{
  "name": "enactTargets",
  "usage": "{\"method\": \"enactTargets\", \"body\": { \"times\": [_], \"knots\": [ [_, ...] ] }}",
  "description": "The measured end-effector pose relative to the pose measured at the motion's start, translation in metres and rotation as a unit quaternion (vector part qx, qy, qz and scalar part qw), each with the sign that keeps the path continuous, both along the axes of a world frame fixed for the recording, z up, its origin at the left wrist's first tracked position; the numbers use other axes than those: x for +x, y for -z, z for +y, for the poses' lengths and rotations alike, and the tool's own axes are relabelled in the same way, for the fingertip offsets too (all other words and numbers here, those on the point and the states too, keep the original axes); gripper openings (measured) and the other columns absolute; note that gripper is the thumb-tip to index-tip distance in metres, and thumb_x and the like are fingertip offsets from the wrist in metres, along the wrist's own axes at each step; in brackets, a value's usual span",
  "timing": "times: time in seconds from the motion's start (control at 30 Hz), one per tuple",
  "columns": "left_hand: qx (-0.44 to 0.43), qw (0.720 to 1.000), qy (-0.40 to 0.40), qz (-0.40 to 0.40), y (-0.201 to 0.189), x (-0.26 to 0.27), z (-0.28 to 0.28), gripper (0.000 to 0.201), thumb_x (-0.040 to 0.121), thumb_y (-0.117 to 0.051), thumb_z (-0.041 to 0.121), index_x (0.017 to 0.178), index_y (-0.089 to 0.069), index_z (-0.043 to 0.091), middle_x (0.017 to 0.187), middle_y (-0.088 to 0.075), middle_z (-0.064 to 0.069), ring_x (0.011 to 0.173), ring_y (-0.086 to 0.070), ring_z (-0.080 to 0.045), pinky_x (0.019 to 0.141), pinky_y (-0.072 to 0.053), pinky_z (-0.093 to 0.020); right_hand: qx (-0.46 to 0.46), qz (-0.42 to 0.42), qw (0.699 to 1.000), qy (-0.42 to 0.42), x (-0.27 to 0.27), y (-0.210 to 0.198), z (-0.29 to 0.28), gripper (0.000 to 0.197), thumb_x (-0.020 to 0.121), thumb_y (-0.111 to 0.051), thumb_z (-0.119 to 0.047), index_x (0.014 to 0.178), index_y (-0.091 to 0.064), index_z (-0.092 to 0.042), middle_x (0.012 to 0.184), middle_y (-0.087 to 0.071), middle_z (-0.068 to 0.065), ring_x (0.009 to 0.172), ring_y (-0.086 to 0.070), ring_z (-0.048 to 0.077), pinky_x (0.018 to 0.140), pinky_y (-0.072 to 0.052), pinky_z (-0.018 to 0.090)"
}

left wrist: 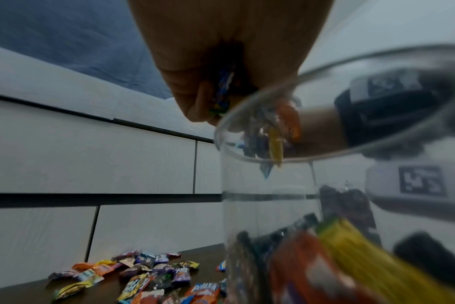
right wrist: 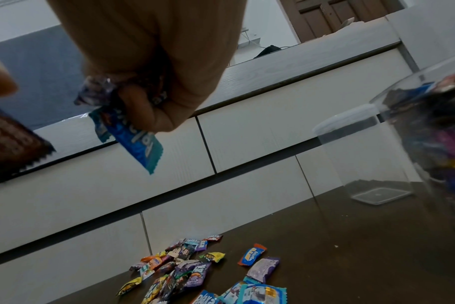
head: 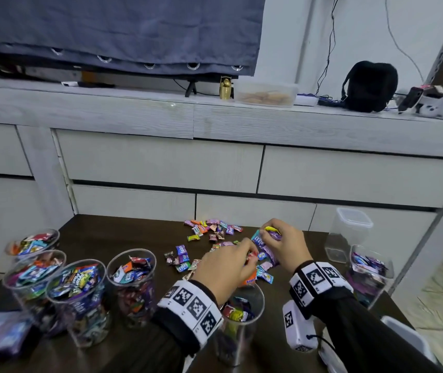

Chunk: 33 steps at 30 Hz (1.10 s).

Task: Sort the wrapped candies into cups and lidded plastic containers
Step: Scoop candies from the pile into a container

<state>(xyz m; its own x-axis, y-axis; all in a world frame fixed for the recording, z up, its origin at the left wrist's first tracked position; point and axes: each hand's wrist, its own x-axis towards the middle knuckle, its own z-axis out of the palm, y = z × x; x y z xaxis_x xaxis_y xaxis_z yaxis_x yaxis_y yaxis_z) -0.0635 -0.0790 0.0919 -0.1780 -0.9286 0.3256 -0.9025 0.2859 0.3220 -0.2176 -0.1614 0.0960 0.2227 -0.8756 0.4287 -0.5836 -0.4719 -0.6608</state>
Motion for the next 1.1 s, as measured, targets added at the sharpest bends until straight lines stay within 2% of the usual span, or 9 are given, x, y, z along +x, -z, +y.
{"method": "enactTargets", "body": {
  "times": [0.13,0.33,0.4,0.5,0.6,0.7,0.8,0.97,1.1],
  "knots": [
    [0.009,0.997,0.015,-0.076,0.007,-0.005,0.009,0.025,0.102,-0.036,0.039,0.12,-0.046,0.025,0.105,-0.068,-0.002,0.094,-0.064,-0.032,0.065,-0.035,-0.035,0.007,-0.01,1.0,-0.009,-0.003,0.0,0.008,0.01,0.089,-0.064,-0.019,0.079,-0.062,-0.021,0.075,-0.067,-0.003,0.074,-0.062,0.014,0.069,-0.048,0.024],
    [0.0,0.992,0.047,-0.12,0.01,-0.003,0.019,0.025,0.1,-0.038,0.035,0.119,-0.044,0.021,0.1,-0.067,-0.001,0.087,-0.064,-0.029,0.071,-0.044,-0.038,0.0,-0.008,1.0,-0.01,-0.006,-0.001,0.013,0.012,0.089,-0.064,-0.021,0.078,-0.06,-0.025,0.074,-0.065,-0.006,0.071,-0.06,0.004,0.058,-0.042,0.007],
    [-0.001,0.99,0.058,-0.128,0.01,-0.001,0.02,0.023,0.099,-0.04,0.035,0.115,-0.043,0.02,0.091,-0.064,0.0,0.082,-0.063,-0.029,0.068,-0.044,-0.038,0.0,-0.01,1.0,-0.011,-0.006,-0.001,0.014,0.012,0.089,-0.064,-0.021,0.079,-0.06,-0.025,0.074,-0.065,-0.007,0.071,-0.06,0.004,0.057,-0.042,0.007],
    [-0.006,0.987,0.077,-0.138,0.009,0.0,0.021,0.02,0.096,-0.042,0.035,0.108,-0.041,0.02,0.076,-0.05,0.005,0.071,-0.058,-0.027,0.059,-0.037,-0.034,-0.008,-0.006,1.0,-0.014,-0.004,-0.002,0.015,0.012,0.089,-0.064,-0.022,0.079,-0.06,-0.026,0.072,-0.063,-0.011,0.07,-0.059,0.001,0.057,-0.04,0.005],
    [-0.013,0.984,0.097,-0.148,0.008,0.0,0.023,0.017,0.093,-0.043,0.035,0.104,-0.04,0.023,0.078,-0.055,0.004,0.069,-0.058,-0.025,0.059,-0.039,-0.034,-0.017,-0.005,1.0,-0.017,-0.002,-0.003,0.016,0.01,0.09,-0.063,-0.024,0.08,-0.061,-0.024,0.073,-0.063,-0.01,0.07,-0.058,0.001,0.057,-0.04,0.006],
    [-0.018,0.981,0.111,-0.156,0.009,0.001,0.025,0.017,0.091,-0.045,0.037,0.102,-0.041,0.024,0.083,-0.062,0.0,0.07,-0.058,-0.025,0.057,-0.033,-0.032,-0.024,-0.013,0.999,-0.022,0.0,-0.003,0.016,0.011,0.089,-0.064,-0.023,0.079,-0.061,-0.023,0.073,-0.064,-0.01,0.069,-0.058,-0.001,0.058,-0.039,0.005],
    [-0.012,0.978,0.125,-0.169,0.008,0.002,0.025,0.017,0.089,-0.046,0.038,0.099,-0.044,0.024,0.08,-0.062,-0.002,0.071,-0.056,-0.027,0.06,-0.037,-0.033,-0.029,-0.011,0.999,-0.023,0.002,-0.002,0.016,0.01,0.089,-0.064,-0.022,0.08,-0.062,-0.021,0.074,-0.065,-0.006,0.069,-0.057,-0.001,0.058,-0.039,0.005],
    [-0.017,0.969,0.137,-0.204,0.006,0.004,0.022,0.015,0.089,-0.047,0.038,0.088,-0.053,0.024,0.057,-0.04,0.003,0.06,-0.044,-0.022,0.055,-0.026,-0.03,-0.026,-0.008,0.999,-0.024,0.004,-0.002,0.015,0.01,0.089,-0.064,-0.023,0.08,-0.061,-0.023,0.073,-0.064,-0.008,0.069,-0.057,0.0,0.058,-0.039,0.005],
    [-0.013,0.962,0.154,-0.225,0.004,0.004,0.021,0.022,0.089,-0.047,0.039,0.087,-0.062,0.022,0.057,-0.042,0.002,0.059,-0.045,-0.024,0.058,-0.036,-0.032,-0.024,-0.01,0.999,-0.019,0.004,-0.001,0.014,0.01,0.089,-0.065,-0.022,0.08,-0.061,-0.022,0.074,-0.064,-0.006,0.068,-0.057,0.001,0.058,-0.039,0.005]
  ]
}}
